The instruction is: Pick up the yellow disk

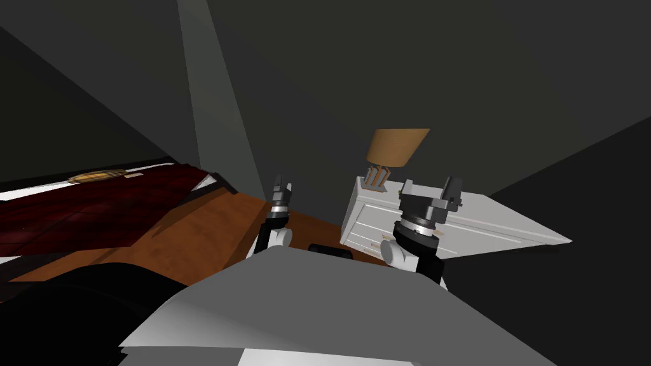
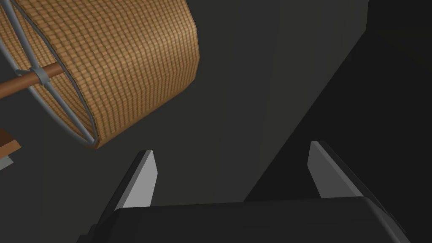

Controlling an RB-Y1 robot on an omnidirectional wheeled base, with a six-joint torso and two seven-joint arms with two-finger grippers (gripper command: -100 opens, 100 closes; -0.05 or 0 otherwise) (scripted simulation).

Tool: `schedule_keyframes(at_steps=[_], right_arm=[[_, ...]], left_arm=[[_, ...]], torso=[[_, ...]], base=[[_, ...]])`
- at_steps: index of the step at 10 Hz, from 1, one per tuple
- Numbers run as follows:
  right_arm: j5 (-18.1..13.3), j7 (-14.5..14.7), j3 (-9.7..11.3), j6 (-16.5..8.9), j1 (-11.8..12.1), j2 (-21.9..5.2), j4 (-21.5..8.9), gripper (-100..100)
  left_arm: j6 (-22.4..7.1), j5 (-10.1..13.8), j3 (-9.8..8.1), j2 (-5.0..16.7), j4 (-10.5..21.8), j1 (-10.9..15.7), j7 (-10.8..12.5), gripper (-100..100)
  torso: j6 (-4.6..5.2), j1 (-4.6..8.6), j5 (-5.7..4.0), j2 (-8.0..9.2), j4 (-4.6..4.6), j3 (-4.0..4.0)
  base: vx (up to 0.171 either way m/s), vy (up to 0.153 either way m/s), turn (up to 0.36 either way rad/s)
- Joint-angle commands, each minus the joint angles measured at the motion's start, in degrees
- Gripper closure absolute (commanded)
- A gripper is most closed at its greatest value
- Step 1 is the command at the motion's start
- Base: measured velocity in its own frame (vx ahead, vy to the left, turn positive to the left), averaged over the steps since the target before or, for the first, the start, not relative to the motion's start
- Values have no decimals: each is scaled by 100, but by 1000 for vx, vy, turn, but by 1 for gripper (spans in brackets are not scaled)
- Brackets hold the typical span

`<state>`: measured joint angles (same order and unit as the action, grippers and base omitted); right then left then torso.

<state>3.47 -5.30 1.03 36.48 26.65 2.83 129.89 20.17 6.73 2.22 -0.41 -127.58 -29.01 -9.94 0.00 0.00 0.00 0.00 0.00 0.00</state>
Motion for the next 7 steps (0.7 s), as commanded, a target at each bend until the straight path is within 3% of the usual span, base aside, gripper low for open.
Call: schedule_keyframes(at_steps=[1,4,7], right_arm=[[-64,20,-88,51,39,-261,-17,-100],[-328,95,-409,252,197,-775,-89,-100],[-776,208,-908,572,477,-1212,-220,-100]], left_arm=[[0,0,0,0,0,0,0,0],[0,0,0,0,0,1,0,0],[0,0,0,0,0,1,0,0]], torso=[[0,0,0,0,0,0],[1,5,-1,28,6,16],[1,3,-1,40,9,23]], base=[[-32,1,-24],[-74,-3,-24],[-96,4,1]])
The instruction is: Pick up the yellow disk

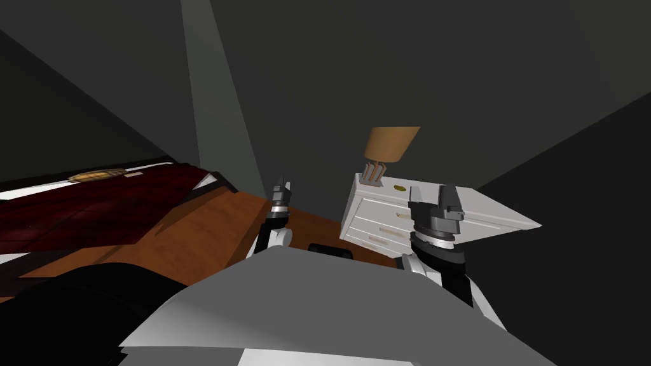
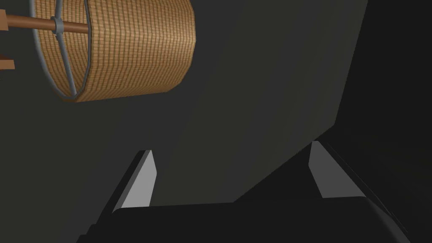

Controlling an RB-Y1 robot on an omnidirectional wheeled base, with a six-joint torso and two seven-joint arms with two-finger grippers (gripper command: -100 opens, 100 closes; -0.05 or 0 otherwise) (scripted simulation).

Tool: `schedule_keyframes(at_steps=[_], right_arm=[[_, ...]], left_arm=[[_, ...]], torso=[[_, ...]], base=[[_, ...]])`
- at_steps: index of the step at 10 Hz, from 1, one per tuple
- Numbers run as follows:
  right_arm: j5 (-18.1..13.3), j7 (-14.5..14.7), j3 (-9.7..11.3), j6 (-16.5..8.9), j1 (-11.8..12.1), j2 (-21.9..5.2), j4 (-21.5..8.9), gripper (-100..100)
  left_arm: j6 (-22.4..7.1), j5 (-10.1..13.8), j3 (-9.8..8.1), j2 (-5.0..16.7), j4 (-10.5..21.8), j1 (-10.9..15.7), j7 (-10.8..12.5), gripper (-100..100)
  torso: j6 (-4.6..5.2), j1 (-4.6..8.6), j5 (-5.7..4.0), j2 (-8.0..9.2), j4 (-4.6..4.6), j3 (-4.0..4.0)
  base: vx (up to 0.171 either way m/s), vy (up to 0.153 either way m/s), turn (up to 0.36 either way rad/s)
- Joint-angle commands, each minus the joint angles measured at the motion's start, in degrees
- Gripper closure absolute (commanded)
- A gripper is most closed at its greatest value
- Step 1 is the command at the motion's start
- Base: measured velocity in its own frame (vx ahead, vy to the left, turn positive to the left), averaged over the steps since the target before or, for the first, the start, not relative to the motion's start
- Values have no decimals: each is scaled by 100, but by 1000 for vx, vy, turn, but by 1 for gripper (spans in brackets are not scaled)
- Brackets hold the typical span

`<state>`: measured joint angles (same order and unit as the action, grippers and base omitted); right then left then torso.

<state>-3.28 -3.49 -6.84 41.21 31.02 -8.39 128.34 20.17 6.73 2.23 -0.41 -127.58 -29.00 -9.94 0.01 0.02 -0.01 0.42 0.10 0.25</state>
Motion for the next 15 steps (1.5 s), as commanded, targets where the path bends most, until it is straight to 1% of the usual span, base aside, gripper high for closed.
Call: schedule_keyframes(at_steps=[1,2,3,4,5,6,7,8,9,10,11,12,13,14,15], right_arm=[[-286,69,-286,227,161,-206,-120,-100],[-287,69,-350,227,161,-206,-120,-100],[-490,114,-575,366,295,-314,-182,-100],[-675,160,-737,513,444,-413,-251,-100],[-708,160,-817,513,444,-413,-251,-100],[-939,207,-1025,667,606,-507,-328,-100],[-939,207,-1075,667,606,-507,-328,-100],[-1183,253,-1286,829,780,-598,-413,-100],[-1183,253,-1344,829,780,-598,-413,-100],[-1438,300,-1562,997,966,-690,-503,-100],[-1438,300,-1624,997,966,-690,-503,-100],[-1688,346,-1848,1170,1164,-786,-600,-100],[-1703,346,-1911,1170,1164,-786,-600,-100],[-1936,392,-2143,1347,1370,-889,-701,-100],[-1976,392,-2204,1347,1370,-889,-701,-100]], left_arm=[[0,0,0,0,0,0,0,0],[0,0,0,0,0,0,0,0],[0,0,0,0,0,-1,0,0],[0,0,0,0,0,-1,0,0],[0,0,0,0,0,0,0,0],[0,0,0,0,0,-1,0,0],[0,0,0,0,0,-1,0,0],[0,0,0,0,0,-1,0,0],[0,0,0,0,0,-1,0,0],[0,0,0,0,0,-1,0,0],[0,0,0,0,0,-1,0,0],[0,0,0,0,0,-1,0,0],[0,0,0,0,0,-1,0,0],[0,0,0,0,0,-1,0,0],[0,0,0,0,0,-1,0,0]], torso=[[0,0,0,0,0,0],[-1,-2,0,-4,-1,-2],[-1,-2,0,-15,-3,-8],[-1,0,0,-20,-4,-11],[-1,-1,0,-17,-4,-10],[-1,-2,0,-21,-4,-12],[-1,-3,1,-22,-5,-13],[-1,-4,1,-27,-5,-15],[-1,-3,1,-26,-5,-15],[-1,-3,1,-29,-6,-16],[-2,-1,0,-28,-6,-16],[-2,0,0,-31,-6,-17],[-1,0,0,-29,-6,-17],[-2,0,0,-33,-6,-18],[-3,-2,0,-34,-7,-19]], base=[[-87,8,34],[-53,4,10],[-45,-3,39],[-62,1,72],[-49,3,16],[-46,9,43],[-34,7,35],[-39,7,65],[-29,6,36],[-33,2,69],[-28,-2,49],[-28,1,106],[-22,-1,40],[-21,5,95],[-16,2,55]])
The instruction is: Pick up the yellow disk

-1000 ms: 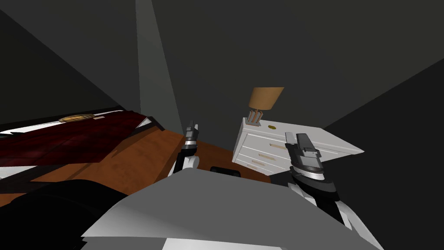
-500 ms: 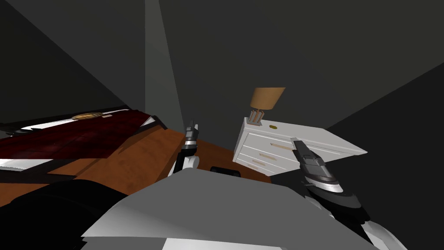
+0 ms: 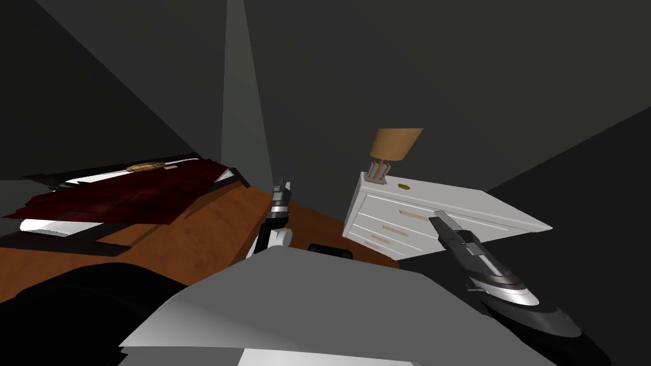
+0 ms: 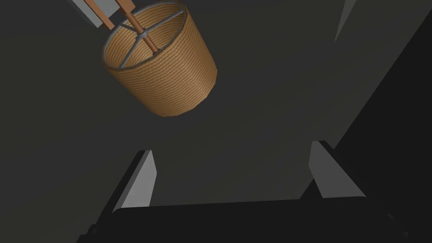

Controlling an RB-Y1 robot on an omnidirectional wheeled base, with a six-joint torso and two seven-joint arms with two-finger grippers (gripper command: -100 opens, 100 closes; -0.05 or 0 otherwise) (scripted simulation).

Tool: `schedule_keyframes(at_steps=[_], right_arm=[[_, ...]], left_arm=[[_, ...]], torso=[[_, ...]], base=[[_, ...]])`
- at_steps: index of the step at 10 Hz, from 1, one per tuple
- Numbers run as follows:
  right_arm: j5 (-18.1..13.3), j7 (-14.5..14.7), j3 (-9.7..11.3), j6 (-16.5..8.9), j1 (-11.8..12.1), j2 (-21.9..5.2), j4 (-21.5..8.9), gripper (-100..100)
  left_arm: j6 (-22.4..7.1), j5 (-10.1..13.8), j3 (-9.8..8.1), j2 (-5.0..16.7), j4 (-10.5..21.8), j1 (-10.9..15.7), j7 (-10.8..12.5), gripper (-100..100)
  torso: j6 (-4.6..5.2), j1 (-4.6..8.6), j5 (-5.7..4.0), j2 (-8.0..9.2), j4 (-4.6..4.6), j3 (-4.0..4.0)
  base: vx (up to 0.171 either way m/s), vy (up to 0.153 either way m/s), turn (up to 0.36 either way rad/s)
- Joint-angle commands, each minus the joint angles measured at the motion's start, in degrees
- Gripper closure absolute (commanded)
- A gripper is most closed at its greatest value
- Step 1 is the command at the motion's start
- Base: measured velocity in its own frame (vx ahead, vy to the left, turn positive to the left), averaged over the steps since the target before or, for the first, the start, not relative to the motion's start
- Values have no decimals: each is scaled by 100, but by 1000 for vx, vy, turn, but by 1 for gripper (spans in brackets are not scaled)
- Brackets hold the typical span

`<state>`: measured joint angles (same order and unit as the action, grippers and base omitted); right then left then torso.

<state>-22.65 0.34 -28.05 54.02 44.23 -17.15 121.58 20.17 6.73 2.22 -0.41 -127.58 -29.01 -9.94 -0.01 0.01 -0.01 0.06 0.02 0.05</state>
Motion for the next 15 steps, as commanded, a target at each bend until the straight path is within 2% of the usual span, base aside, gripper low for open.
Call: schedule_keyframes(at_steps=[1,2,3,4,5,6,7,8,9,10,11,12,13,14,15], right_arm=[[-286,53,-286,245,264,-125,-130,-100],[-320,53,-381,245,264,-125,-130,-100],[-538,96,-610,427,486,-247,-237,-100],[-608,96,-682,427,486,-247,-237,-100],[-821,137,-907,611,714,-378,-345,-100],[-902,137,-982,611,714,-378,-345,-100],[-1113,176,-1198,795,947,-517,-453,-100],[-1199,176,-1280,795,947,-517,-453,-100],[-1413,213,-1500,978,1181,-662,-561,-100],[-1497,213,-1573,978,1181,-662,-561,-100],[-1730,248,-1768,1159,1417,-811,-668,-100],[-1796,248,-1860,1159,1417,-811,-668,-100],[-2035,280,-2049,1337,1646,-962,-774,-100],[-2093,280,-2141,1337,1653,-962,-774,-100],[-2308,309,-2356,1511,1890,-1115,-878,-100]], left_arm=[[0,0,0,0,0,0,0,0],[0,0,0,0,0,0,0,0],[0,0,0,0,0,0,0,0],[0,0,0,0,0,0,0,0],[0,0,0,0,0,0,0,0],[0,0,0,0,0,0,0,0],[0,0,0,0,0,-1,0,0],[0,0,0,0,0,0,0,0],[0,0,0,0,0,-1,0,0],[0,0,0,0,0,0,0,0],[0,0,0,0,0,-1,0,0],[0,0,0,0,0,0,0,0],[0,0,-1,0,0,-1,0,0],[0,0,0,0,0,-1,0,0],[0,0,0,0,0,-1,0,0]], torso=[[0,0,0,0,0,0],[-1,1,0,-1,0,-1],[0,0,0,-3,-1,-2],[-2,-1,1,-5,-1,-3],[0,-1,0,-6,-1,-4],[-2,-1,0,-9,-2,-5],[0,0,0,-11,-2,-6],[-3,1,1,-14,-3,-8],[0,1,0,-15,-3,-9],[-3,-1,0,-20,-4,-11],[0,-1,0,-20,-4,-12],[-4,3,0,-24,-5,-14],[1,3,-1,-25,-5,-15],[-3,0,0,-29,-6,-17],[0,0,0,-26,-6,-15]], base=[[-11,5,132],[-8,1,56],[-3,6,124],[1,3,71],[9,9,165],[11,1,74],[18,1,165],[20,-1,72],[33,10,171],[31,4,98],[43,-2,190],[45,-8,89],[56,5,163],[43,-1,111],[41,-1,236]])
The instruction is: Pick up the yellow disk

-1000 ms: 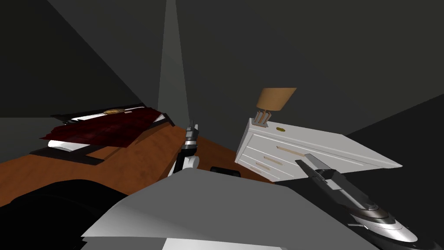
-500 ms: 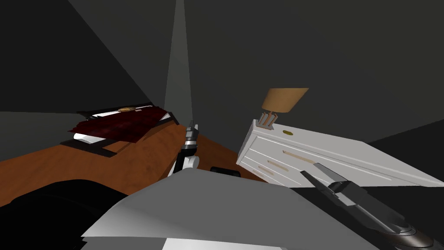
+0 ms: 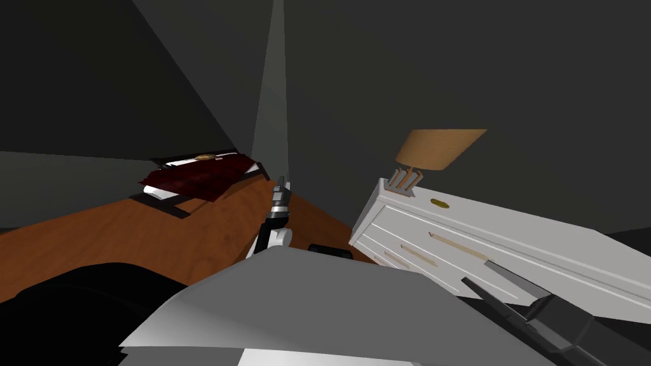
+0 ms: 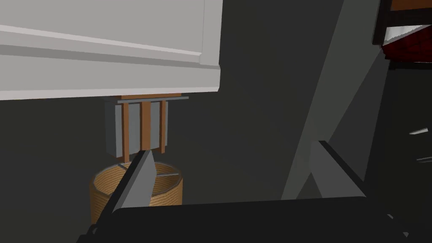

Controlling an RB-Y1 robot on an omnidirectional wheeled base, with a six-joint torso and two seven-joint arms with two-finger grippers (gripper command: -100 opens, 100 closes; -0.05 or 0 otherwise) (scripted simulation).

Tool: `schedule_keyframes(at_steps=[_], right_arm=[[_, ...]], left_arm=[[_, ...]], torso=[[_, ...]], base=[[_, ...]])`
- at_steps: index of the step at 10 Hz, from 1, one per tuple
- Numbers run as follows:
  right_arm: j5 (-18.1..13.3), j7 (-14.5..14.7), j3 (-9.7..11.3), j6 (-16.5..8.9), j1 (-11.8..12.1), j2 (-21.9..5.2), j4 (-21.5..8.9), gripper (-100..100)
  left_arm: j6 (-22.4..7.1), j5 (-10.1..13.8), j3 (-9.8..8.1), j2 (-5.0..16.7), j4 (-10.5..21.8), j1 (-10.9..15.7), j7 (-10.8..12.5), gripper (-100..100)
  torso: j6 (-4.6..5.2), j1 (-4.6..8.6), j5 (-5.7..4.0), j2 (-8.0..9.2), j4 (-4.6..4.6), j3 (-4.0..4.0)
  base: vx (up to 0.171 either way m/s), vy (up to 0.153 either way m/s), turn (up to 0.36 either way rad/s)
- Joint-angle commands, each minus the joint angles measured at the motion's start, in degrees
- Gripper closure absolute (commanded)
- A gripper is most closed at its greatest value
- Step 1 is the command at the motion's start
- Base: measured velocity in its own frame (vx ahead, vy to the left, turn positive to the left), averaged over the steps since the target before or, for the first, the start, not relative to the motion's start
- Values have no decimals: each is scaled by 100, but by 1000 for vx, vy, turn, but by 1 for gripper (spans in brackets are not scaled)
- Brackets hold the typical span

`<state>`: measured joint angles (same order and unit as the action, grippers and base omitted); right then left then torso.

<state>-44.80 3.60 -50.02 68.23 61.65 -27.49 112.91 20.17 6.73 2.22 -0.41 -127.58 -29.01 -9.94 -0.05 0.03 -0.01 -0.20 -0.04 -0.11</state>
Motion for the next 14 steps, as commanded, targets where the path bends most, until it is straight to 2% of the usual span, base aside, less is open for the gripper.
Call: schedule_keyframes(at_steps=[1,2,3,4,5,6,7,9,10,11,12,14], right_arm=[[-171,-17,-219,90,148,-81,-11,-100],[-406,10,-416,261,372,-235,-113,-100],[-458,10,-486,261,383,-235,-113,-100],[-694,33,-700,426,617,-390,-211,-100],[-738,33,-747,426,617,-390,-211,-100],[-978,54,-957,585,819,-547,-306,-100],[-1008,54,-998,585,847,-547,-306,-100],[-1423,84,-1383,885,1236,-870,-484,-100],[-1517,84,-1469,885,1294,-870,-484,-100],[-1710,94,-1683,1023,1508,-1035,-568,-100],[-1754,94,-1683,1023,1508,-1035,-568,-100],[-2163,102,-2036,1272,1887,-1371,-724,-100]], left_arm=[[0,0,0,0,0,0,0,0],[0,0,-1,0,0,-1,0,0],[0,0,0,0,0,0,0,0],[0,0,-1,0,0,-1,0,0],[0,0,0,0,0,0,0,0],[0,0,-1,0,0,-1,0,0],[0,0,0,0,0,0,0,0],[0,0,0,0,0,-1,0,0],[0,0,0,0,0,-1,0,0],[0,0,-1,0,0,-2,0,0],[0,0,-1,0,0,-1,0,0],[0,0,-1,0,0,-1,0,0]], torso=[[0,0,0,0,0,0],[6,0,0,1,1,1],[2,-3,1,-1,0,-1],[5,-1,0,1,0,0],[0,1,0,-5,-1,-3],[6,0,-1,-3,0,-2],[2,-2,1,-3,-1,-2],[2,-3,0,-3,-1,-2],[0,-1,1,-12,-3,-7],[6,-1,-1,-7,-1,-5],[2,-4,0,-9,-2,-5],[3,-4,0,-5,-1,-3]], base=[[40,-9,84],[51,1,168],[40,-7,106],[57,-3,223],[50,-10,94],[49,-9,182],[43,-11,100],[61,-2,244],[55,-13,107],[58,0,177],[46,-8,106],[66,-14,271]])
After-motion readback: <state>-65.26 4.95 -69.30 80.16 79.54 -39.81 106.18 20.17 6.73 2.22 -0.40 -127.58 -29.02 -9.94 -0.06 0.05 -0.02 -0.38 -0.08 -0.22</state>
